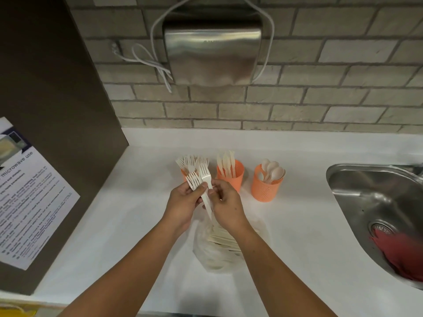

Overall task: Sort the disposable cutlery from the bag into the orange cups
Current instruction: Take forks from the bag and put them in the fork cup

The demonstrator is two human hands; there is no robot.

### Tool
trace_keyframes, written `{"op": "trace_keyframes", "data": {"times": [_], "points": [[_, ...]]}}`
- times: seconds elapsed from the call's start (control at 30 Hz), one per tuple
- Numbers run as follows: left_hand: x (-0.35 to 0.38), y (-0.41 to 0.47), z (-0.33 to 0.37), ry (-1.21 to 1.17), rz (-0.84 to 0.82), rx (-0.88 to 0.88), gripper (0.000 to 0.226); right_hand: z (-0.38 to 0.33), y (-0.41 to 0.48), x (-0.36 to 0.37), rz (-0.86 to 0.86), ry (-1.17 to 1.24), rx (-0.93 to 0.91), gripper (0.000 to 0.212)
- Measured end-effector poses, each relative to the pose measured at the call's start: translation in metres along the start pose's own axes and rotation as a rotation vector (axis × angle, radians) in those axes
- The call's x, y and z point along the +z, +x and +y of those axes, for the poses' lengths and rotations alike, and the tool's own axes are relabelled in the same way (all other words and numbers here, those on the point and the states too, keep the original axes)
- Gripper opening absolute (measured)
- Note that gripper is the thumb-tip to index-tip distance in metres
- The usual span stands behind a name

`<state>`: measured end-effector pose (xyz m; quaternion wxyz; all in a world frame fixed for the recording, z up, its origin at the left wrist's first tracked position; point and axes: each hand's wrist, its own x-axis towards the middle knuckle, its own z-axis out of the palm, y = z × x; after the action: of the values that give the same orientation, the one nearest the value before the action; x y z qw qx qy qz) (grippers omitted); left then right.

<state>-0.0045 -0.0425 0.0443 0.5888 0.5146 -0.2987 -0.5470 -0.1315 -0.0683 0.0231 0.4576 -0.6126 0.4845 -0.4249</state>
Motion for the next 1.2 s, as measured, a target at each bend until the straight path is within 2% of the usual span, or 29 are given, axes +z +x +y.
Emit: {"op": "trace_keyframes", "data": {"times": [0.23,0.47,0.57,0.77,0.9,1.03,1.2], "points": [[-0.006,0.002,0.004,0.1,-0.032,0.028,0.028,-0.008,0.007,-0.009,-0.05,0.035,-0.025,0.025],[-0.01,0.012,0.009,0.078,0.062,0.051,0.027,-0.017,0.021,-0.004,0.007,0.005,-0.011,0.019],[-0.014,0.018,0.013,0.039,0.11,0.067,0.026,-0.025,0.032,-0.003,0.043,0.065,0.049,0.019],[-0.021,0.038,0.037,0.058,0.169,0.171,0.018,-0.048,0.067,0.002,0.084,0.212,0.036,0.015],[-0.022,0.056,0.06,0.118,0.186,0.258,0.017,-0.06,0.091,0.005,0.125,0.147,0.036,0.026],[-0.02,0.072,0.073,0.169,0.198,0.311,0.019,-0.069,0.109,0.006,0.124,0.133,-0.026,0.012],[-0.022,0.089,0.077,0.244,0.205,0.348,0.018,-0.055,0.12,0.009,0.094,-0.012,-0.1,0.014]]}}
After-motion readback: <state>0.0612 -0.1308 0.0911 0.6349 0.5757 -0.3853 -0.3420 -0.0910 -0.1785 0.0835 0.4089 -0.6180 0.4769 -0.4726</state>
